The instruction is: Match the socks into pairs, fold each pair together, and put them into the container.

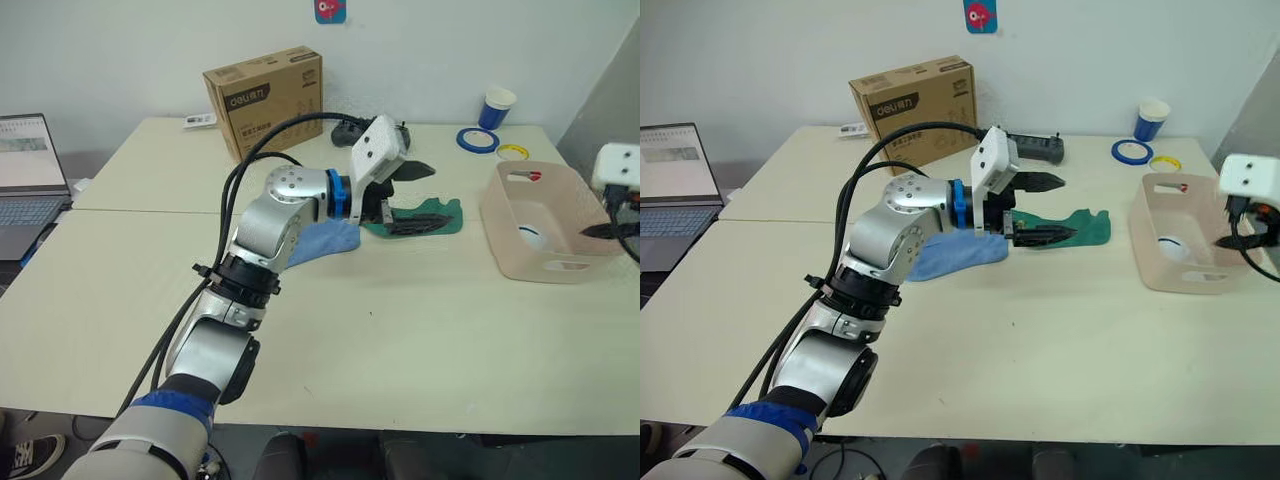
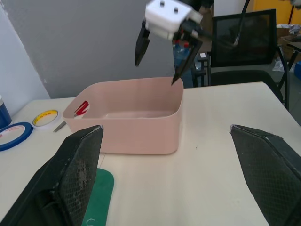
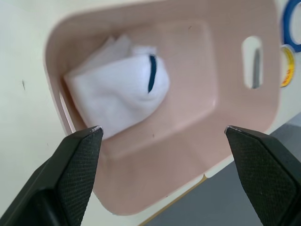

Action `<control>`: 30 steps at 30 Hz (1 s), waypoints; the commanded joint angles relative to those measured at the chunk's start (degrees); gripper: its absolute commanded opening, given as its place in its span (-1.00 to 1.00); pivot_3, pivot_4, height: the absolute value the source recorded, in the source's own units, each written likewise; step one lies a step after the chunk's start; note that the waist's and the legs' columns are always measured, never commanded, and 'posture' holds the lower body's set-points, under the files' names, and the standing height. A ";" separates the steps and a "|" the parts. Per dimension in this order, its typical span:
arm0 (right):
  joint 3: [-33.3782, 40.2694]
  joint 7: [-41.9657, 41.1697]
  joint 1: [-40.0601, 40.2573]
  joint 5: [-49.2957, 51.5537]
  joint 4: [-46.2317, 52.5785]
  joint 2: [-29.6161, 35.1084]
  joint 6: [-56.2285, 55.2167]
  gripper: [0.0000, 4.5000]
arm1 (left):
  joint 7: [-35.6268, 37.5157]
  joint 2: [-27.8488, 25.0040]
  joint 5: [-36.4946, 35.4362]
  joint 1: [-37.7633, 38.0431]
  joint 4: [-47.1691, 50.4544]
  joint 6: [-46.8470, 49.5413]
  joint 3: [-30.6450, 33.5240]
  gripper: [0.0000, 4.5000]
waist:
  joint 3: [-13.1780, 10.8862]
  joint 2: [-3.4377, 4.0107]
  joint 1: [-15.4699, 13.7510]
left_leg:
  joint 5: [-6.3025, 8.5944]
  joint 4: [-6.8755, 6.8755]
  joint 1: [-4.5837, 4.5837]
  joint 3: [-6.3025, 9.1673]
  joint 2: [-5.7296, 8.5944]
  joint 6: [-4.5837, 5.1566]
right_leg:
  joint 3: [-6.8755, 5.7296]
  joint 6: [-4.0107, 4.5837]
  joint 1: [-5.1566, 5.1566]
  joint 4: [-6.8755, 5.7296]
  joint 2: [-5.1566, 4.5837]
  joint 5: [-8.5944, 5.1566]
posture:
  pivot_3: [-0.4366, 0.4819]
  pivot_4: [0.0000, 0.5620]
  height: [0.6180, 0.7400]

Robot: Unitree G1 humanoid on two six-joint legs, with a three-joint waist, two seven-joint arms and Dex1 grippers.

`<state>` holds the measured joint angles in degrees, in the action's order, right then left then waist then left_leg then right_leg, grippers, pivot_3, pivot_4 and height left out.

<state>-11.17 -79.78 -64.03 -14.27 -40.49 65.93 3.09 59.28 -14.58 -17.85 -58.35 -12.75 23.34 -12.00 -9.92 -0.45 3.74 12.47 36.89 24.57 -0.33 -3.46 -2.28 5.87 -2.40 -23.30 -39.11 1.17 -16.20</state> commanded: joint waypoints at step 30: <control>15.05 56.54 67.14 13.20 62.93 -47.78 12.74 0.98 | -36.00 -3.57 3.15 68.98 33.60 -7.13 28.36 1.00 | 0.52 -0.79 -1.63 | -0.17 -0.03 -0.24 -0.06 -0.07 -0.34 | -0.19 0.16 0.17 -0.23 -0.20 -0.27 | -0.05 -0.47 1.00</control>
<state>4.13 -23.83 3.67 -1.01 19.88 17.79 16.10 23.20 -17.45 -14.25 10.94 19.58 17.32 16.13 -9.41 -1.23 2.11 12.30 36.86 24.33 -0.41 -3.54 -2.63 5.69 -2.26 -23.14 -39.33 0.97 -16.46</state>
